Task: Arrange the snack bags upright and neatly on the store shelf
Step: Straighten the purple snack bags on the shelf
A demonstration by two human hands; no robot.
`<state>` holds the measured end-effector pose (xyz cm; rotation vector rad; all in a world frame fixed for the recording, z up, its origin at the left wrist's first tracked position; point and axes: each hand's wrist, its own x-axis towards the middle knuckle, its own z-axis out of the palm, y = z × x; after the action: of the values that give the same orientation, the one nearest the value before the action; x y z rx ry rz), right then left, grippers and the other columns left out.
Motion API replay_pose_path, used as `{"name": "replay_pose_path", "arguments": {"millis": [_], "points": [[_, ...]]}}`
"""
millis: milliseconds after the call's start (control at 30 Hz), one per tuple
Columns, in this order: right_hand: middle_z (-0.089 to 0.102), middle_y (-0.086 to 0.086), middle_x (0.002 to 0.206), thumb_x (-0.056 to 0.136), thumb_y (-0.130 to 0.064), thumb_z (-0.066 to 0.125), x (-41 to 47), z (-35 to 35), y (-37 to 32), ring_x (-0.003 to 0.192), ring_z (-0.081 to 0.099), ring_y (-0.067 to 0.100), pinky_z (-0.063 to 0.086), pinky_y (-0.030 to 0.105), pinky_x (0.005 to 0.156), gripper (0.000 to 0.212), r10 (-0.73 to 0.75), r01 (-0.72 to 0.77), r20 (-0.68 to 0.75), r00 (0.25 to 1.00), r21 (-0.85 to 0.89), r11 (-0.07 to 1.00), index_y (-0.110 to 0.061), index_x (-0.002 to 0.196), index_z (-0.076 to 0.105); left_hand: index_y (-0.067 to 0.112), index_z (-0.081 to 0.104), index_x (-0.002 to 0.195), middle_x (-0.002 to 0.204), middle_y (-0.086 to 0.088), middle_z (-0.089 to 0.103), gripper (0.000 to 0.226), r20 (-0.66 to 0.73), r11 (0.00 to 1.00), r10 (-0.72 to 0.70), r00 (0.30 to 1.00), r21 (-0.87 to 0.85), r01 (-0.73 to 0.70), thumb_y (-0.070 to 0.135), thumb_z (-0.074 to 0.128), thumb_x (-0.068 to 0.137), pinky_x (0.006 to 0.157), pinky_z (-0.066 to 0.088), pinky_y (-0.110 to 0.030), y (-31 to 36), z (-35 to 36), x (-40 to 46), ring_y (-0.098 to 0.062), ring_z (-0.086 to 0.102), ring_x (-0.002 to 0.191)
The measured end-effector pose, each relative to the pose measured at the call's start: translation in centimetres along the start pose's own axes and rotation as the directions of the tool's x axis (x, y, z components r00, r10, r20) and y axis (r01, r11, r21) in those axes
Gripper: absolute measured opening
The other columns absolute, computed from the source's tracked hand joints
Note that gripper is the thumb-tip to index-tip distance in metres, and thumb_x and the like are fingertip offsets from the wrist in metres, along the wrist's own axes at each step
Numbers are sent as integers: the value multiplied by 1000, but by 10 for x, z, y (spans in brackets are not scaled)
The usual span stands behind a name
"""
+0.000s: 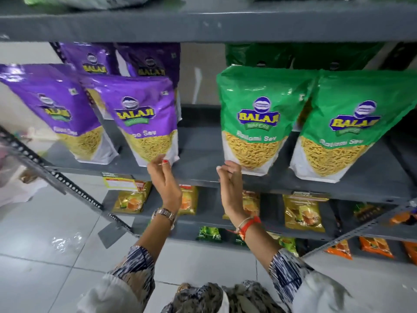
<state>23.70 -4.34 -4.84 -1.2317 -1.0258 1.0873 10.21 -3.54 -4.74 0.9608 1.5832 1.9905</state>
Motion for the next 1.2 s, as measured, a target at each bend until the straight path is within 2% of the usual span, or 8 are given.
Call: {"name": "replay_pose_path", "arguments": {"millis": [100,200,367,533,867,1000,1100,1200], "points": [[51,-15,104,91,-21,56,9,45,-3,100,52,4,43,32,99,32,46,-47,104,994,9,999,-5,118,54,-5,40,123,118,-10,43,30,-75,1000,-15,997,12,16,8,38,96,89,37,-12,-1,-35,43,-14,45,106],[41,0,129,91,-28,55,21,86,-10,121,43,14,37,9,90,54,136,-136,157,978,-9,991,-12,139,36,4,23,143,148,-10,28,48,17,992,-122,992,-22,122,19,36,99,106,29,-17,-9,-57,82,-15,33,133],[35,10,148,91,-33,53,35,138,-6,137,36,23,30,47,115,67,196,-205,166,966,39,978,-16,147,20,17,9,148,159,-7,15,53,251,962,-237,938,-72,262,26,29,100,119,22,-41,-25,-71,129,-21,23,145],[56,-4,121,93,-27,51,36,155,1,117,53,18,47,39,101,49,139,-164,164,977,152,975,-15,138,34,6,19,146,154,-19,26,49,375,965,-216,902,-61,256,20,28,100,116,26,-51,-20,-71,140,-31,30,141],[54,10,133,94,-30,50,33,172,10,111,59,14,53,28,88,48,91,-109,147,985,120,987,-17,138,35,11,22,146,151,-14,34,71,441,941,-252,861,-96,325,48,42,88,113,35,-46,-21,-87,148,-27,38,137],[49,14,138,89,-31,57,23,173,13,123,53,22,49,33,96,57,119,-113,-31,992,152,982,-15,138,34,16,30,142,147,-6,38,44,377,947,-271,886,-62,316,29,31,100,112,35,-43,-31,-96,143,-23,39,136],[49,16,129,87,-27,60,3,177,16,108,55,7,48,18,83,36,-17,42,-227,974,104,994,-18,119,47,11,49,124,124,-4,54,33,151,981,-175,973,-54,185,25,39,96,102,42,-45,-33,-118,136,-24,52,117],[55,12,110,84,-26,58,-16,197,16,91,57,0,48,13,74,28,-143,149,-87,986,74,986,-19,109,50,9,52,107,100,6,51,23,-104,998,-49,993,-49,44,19,41,89,83,44,-16,-27,-144,149,2,52,93]]}}
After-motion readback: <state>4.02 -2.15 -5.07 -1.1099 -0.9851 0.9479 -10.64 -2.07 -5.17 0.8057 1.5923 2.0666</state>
